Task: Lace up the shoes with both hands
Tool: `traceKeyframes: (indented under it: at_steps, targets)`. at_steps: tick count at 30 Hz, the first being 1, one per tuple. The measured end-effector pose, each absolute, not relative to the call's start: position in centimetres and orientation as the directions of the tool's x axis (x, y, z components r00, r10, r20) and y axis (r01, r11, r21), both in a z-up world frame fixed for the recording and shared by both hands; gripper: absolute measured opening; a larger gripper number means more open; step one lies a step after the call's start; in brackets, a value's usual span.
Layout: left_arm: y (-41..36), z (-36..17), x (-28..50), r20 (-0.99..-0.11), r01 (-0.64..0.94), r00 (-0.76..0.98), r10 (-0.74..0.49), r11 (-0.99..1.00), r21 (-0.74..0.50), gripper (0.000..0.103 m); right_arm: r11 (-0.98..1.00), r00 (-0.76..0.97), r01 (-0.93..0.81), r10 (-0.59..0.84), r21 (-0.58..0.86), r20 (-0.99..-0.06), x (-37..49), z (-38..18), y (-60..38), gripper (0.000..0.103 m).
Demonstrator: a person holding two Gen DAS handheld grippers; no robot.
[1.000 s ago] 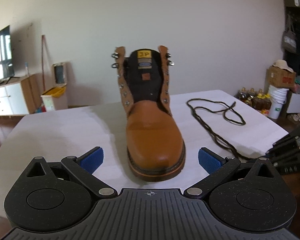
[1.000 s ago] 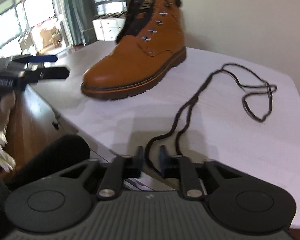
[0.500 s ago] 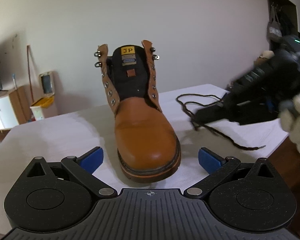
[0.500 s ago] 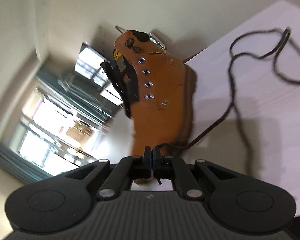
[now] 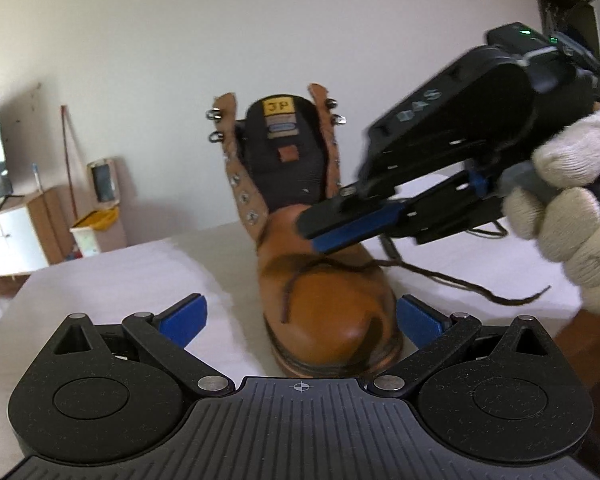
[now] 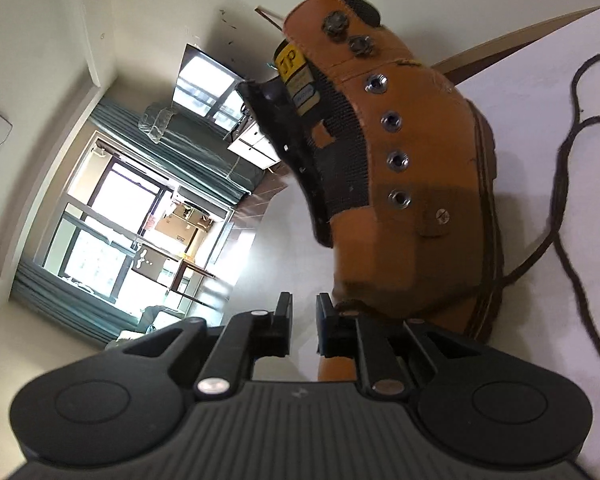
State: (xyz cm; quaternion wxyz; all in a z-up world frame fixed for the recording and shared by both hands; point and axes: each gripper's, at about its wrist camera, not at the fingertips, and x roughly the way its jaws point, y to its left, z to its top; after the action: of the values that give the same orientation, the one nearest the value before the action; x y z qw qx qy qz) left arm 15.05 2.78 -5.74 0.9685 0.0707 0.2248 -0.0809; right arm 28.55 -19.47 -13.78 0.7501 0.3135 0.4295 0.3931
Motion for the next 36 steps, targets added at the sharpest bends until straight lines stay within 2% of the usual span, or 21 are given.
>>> traceKeyframes:
  at_steps: [2, 4, 8, 10, 15, 17, 19, 20, 24, 29, 36]
  targets:
    - [3.3, -5.8, 15.6, -0.447, 0.193, 0.884, -0.137, 0.978, 0.083, 0.099, 0.502, 0.342, -0.323, 0.853, 0.802, -0.395, 28.4, -13.8, -20.5, 0.016]
    - [4.0, -5.8, 16.1, -0.453, 0.208, 0.876, -0.167, 0.977, 0.043, 0.078, 0.508, 0.361, -0.315, 0.845, 0.802, -0.394, 28.1, -13.8, -21.6, 0.016]
    - [6.0, -6.0, 17.6, -0.464, 0.258, 0.842, -0.274, 0.961, -0.100, 0.070, 0.520, 0.405, -0.294, 0.828, 0.802, -0.389, 27.4, -14.4, -23.9, 0.020]
    - [6.7, -6.1, 18.2, -0.464, 0.282, 0.825, -0.323, 0.946, -0.158, 0.057, 0.527, 0.412, -0.295, 0.823, 0.797, -0.391, 27.1, -14.5, -24.4, 0.020]
    - [8.0, -6.4, 18.8, -0.463, 0.315, 0.789, -0.403, 0.913, -0.258, 0.047, 0.540, 0.403, -0.358, 0.825, 0.762, -0.396, 27.7, -13.8, -23.8, 0.020]
    - [8.6, -6.4, 18.8, -0.457, 0.315, 0.786, -0.416, 0.906, -0.282, 0.035, 0.549, 0.397, -0.403, 0.826, 0.732, -0.401, 27.7, -13.2, -23.5, 0.021]
    - [9.2, -6.5, 19.1, -0.452, 0.316, 0.783, -0.427, 0.899, -0.302, 0.009, 0.568, 0.399, -0.487, 0.821, 0.663, -0.409, 27.3, -12.4, -23.0, 0.024]
    - [9.5, -6.4, 19.2, -0.454, 0.318, 0.778, -0.434, 0.896, -0.310, 0.003, 0.581, 0.405, -0.544, 0.814, 0.605, -0.417, 26.9, -11.9, -22.3, 0.024]
    - [10.4, -6.2, 20.0, -0.487, 0.360, 0.751, -0.446, 0.895, -0.264, 0.002, 0.585, 0.421, -0.745, 0.785, 0.320, -0.455, 25.2, -10.8, -19.6, 0.024]
    - [11.2, -5.9, 20.1, -0.508, 0.455, 0.715, -0.481, 0.871, -0.186, 0.002, 0.513, 0.433, -0.858, 0.725, 0.000, -0.535, 23.4, -10.4, -16.3, 0.023]
    - [11.0, -4.3, 19.4, -0.504, 0.609, 0.684, -0.528, 0.793, -0.005, 0.002, 0.264, 0.372, -0.928, 0.718, -0.264, -0.589, 22.0, -10.0, -12.5, 0.024]
